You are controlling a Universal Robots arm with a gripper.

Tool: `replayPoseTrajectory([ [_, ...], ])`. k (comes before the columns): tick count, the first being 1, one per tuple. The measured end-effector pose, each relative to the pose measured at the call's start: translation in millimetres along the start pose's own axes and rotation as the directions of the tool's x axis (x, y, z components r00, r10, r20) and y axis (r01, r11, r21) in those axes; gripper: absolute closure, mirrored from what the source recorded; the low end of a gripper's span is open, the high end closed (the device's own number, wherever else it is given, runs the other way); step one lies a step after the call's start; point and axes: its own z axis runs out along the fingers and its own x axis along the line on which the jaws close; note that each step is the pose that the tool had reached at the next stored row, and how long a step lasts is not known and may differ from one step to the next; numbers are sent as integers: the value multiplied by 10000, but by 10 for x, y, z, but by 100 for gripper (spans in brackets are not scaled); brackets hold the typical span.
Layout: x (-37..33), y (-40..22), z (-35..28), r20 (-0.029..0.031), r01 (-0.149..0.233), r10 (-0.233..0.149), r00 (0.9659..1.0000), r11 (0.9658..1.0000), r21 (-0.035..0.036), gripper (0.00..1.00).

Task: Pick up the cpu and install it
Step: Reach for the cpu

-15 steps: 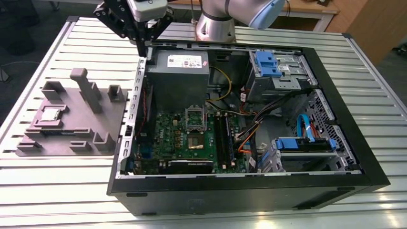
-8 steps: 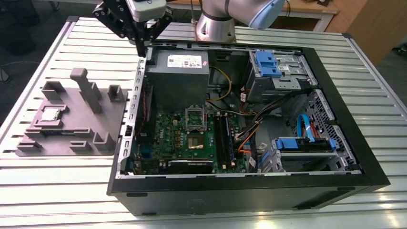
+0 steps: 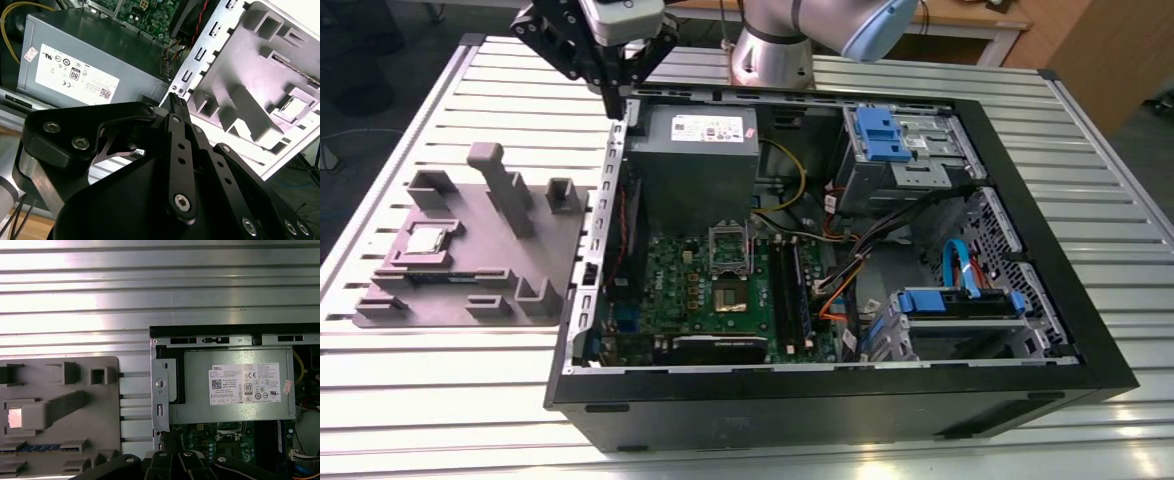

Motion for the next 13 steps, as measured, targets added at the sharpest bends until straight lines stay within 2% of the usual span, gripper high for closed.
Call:
replayPoseTrajectory([
  [13, 33, -2, 0, 0, 2, -2, 10000, 10000, 0, 90],
])
